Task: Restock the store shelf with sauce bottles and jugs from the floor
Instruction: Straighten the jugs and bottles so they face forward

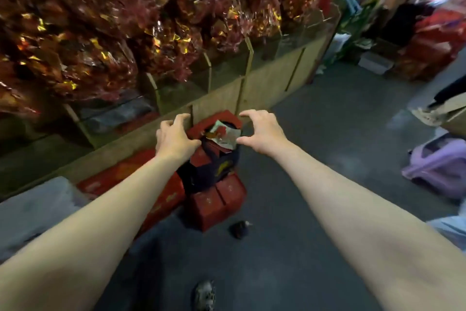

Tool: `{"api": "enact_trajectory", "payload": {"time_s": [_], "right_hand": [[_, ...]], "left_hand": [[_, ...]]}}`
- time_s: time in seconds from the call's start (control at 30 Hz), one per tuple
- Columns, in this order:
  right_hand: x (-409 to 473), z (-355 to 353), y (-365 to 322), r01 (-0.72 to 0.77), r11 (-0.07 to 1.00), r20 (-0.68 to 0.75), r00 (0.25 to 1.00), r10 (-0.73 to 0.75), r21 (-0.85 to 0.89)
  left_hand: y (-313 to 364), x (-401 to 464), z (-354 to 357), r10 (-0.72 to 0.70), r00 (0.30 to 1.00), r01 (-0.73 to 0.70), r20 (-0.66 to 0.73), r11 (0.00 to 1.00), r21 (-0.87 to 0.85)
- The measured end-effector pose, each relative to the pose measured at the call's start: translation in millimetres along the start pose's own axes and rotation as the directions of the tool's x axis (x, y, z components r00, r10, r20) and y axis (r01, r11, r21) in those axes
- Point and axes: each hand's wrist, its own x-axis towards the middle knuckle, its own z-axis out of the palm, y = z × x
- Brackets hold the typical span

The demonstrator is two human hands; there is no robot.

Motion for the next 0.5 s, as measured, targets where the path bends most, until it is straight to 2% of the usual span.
{"api": "enact_trajectory", "payload": {"time_s": [0.23,0.37,0.5], "right_hand": [[22.5,35.4,77.3,-0.191,0.982,0.063,0.98,0.19,-0.001],[22.5,66.0,112.0,-0.263,0.965,0.163,0.952,0.258,0.014],[32.6,91.4,143.1,-0.278,0.96,0.222,0.939,0.264,0.035]], "left_hand": [[8.7,36.8,94.8,-0.007,0.974,0.004,0.228,1.0,0.014],[3.6,45.6,128.6,-0.012,0.955,0.012,0.297,1.0,0.003],[-4.8,48.4,162.0,-0.043,0.947,0.049,0.319,0.999,-0.01]]}}
